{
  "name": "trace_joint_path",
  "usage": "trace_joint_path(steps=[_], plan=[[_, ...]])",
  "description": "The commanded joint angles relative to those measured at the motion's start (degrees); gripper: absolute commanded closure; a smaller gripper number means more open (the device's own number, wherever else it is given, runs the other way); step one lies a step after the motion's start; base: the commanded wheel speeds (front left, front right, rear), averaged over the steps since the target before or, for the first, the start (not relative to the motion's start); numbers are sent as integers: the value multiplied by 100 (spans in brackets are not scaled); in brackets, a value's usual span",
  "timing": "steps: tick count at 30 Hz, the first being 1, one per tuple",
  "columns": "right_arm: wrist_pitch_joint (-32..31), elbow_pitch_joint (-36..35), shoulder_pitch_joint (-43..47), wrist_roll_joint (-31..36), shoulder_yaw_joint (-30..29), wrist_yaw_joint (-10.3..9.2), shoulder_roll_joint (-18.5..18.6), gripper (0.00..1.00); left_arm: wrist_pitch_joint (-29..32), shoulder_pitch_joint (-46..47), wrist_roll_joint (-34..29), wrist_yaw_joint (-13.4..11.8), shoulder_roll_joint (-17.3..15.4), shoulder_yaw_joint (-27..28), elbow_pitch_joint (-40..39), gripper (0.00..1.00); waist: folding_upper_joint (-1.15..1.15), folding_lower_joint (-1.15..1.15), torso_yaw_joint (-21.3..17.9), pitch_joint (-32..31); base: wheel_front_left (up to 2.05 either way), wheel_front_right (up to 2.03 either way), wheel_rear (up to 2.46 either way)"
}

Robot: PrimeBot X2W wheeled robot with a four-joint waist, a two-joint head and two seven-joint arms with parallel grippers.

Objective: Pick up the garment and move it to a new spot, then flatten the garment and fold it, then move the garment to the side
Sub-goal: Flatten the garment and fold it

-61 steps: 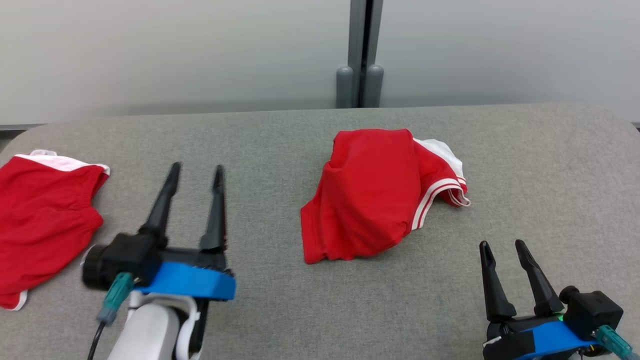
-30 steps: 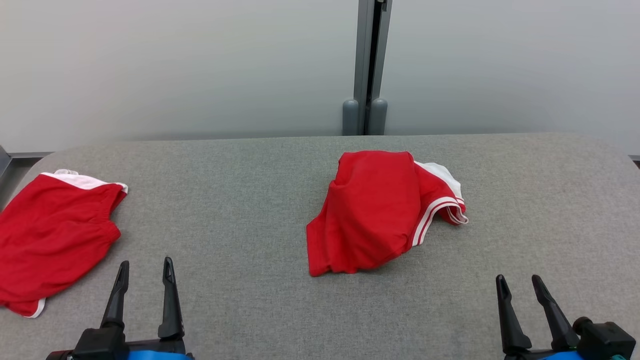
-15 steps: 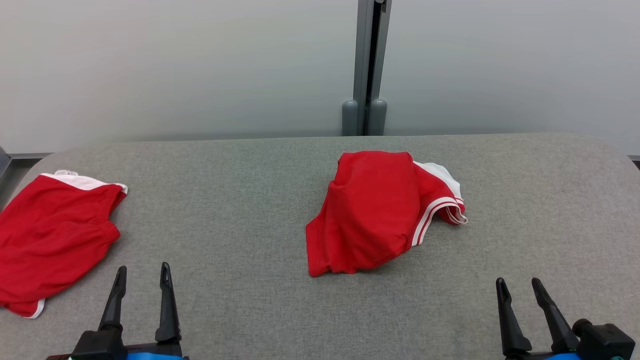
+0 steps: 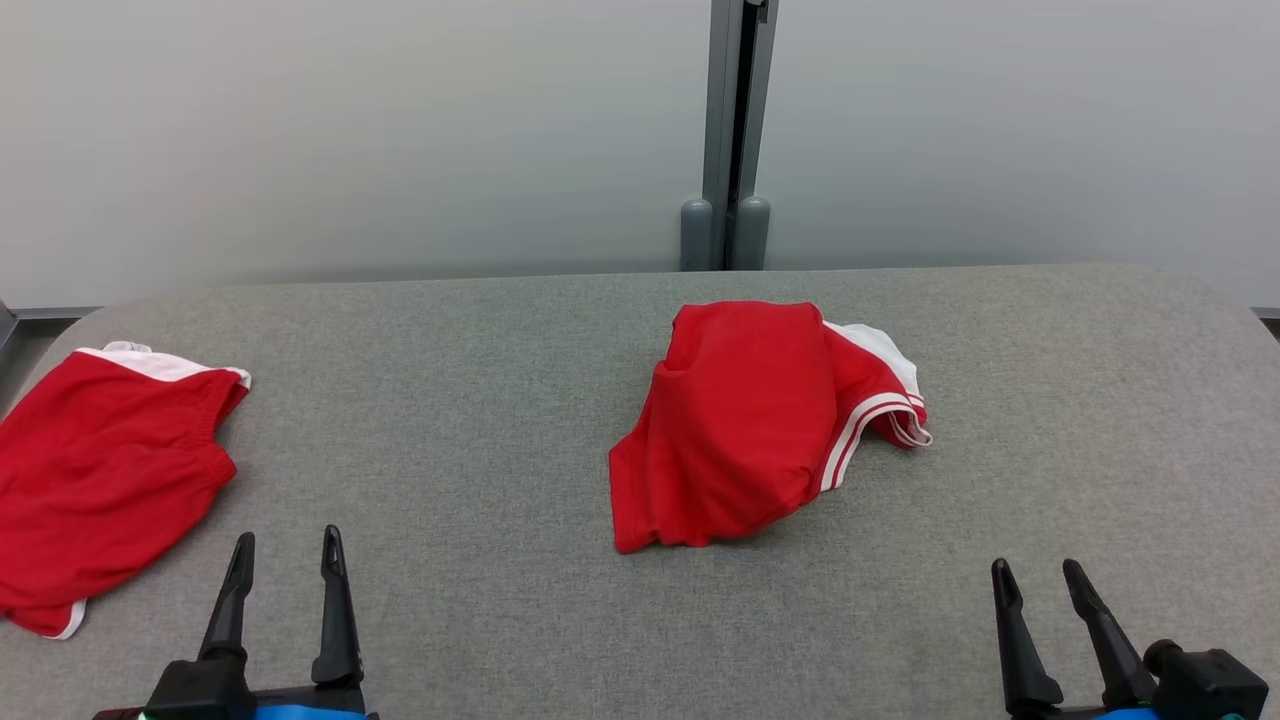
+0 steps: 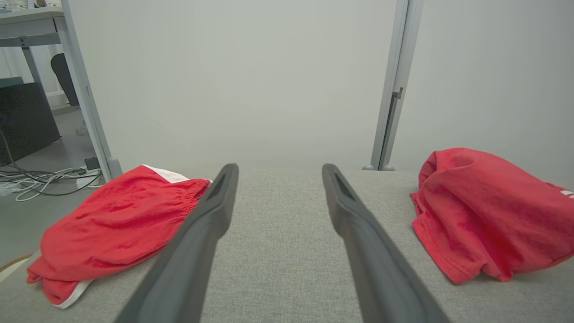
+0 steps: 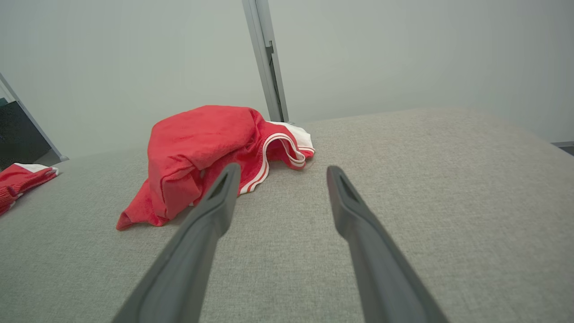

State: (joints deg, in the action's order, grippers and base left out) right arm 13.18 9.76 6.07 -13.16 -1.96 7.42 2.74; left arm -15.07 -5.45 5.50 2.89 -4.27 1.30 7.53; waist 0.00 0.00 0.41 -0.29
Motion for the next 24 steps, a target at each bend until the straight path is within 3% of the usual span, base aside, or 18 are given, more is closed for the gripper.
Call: trace_joint_path(steps=[1, 12, 18, 24], plan=[[-2, 2, -3, 18, -4, 13, 27, 0, -15, 93, -24, 13, 2, 33, 14, 0, 0, 0, 2, 1, 0, 0, 0], [-104, 17, -400, 147, -169, 13, 27, 0, -15, 180, -58, 82, 36, 53, 25, 0, 0, 0, 94, 68, 0, 0, 0], [-376, 33, -1322, 598, -333, 12, 29, 0, -15, 322, -71, 109, 66, -18, -24, 0, 0, 0, 265, 308, 0, 0, 0], [-727, 382, -2419, 870, -521, 9, 399, 0, -15, 548, -48, 83, 103, -136, -111, 0, 0, 0, 569, 715, 0, 0, 0]])
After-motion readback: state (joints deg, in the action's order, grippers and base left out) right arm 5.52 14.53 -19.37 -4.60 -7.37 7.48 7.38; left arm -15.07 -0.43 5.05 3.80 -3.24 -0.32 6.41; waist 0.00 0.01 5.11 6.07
